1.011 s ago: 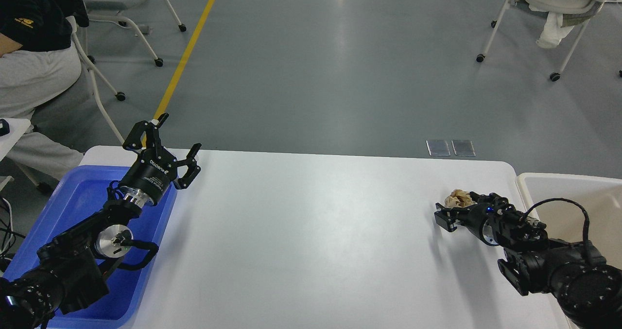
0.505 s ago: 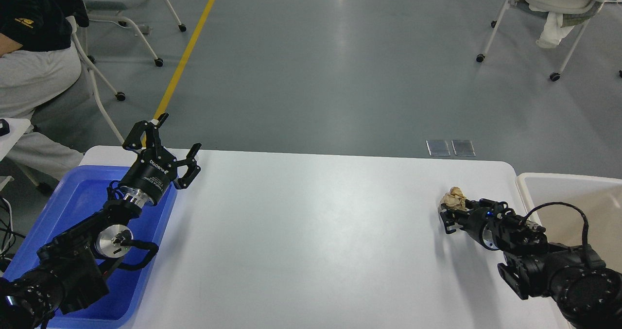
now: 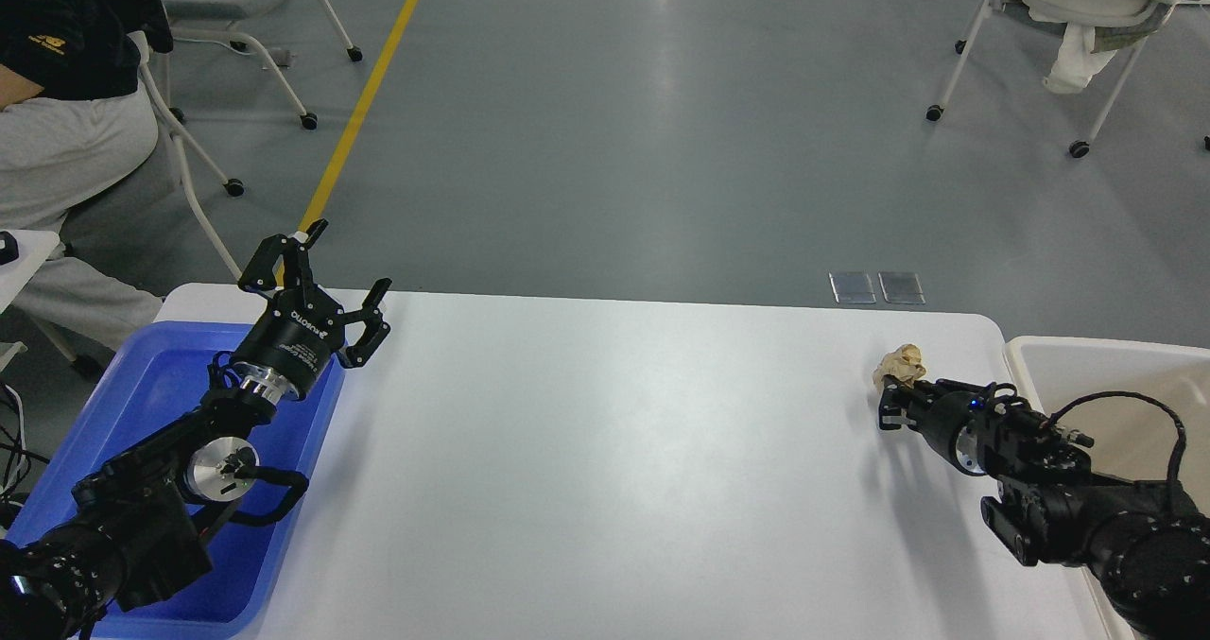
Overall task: Tidy desktop
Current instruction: 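Lift the object and carry it with the right gripper toward the white bin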
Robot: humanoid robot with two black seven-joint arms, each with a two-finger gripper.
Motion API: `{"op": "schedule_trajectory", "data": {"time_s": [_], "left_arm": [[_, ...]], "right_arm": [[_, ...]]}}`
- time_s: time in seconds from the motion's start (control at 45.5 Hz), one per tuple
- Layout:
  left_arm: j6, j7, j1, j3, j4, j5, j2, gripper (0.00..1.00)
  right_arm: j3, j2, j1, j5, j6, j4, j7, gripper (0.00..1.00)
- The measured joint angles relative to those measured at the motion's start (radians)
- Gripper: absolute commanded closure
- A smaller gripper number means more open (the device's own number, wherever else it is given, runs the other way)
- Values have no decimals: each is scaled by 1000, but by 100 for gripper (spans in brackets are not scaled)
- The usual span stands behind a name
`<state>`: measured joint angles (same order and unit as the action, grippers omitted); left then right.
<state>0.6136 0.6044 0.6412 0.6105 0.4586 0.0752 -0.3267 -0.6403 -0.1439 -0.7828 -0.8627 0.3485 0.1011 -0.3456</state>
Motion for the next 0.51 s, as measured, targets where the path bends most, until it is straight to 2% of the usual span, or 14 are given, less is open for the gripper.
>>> {"op": "schedule_trajectory", "data": {"time_s": [0.242, 0.505], "left_arm": [[0, -1, 0, 0, 0, 0, 0, 0], [0, -1, 0, 0, 0, 0, 0, 0]], "right_arm": [[37, -33, -22, 259, -24, 10, -85, 100], [256, -106, -51, 432, -156, 112, -123, 100]]}}
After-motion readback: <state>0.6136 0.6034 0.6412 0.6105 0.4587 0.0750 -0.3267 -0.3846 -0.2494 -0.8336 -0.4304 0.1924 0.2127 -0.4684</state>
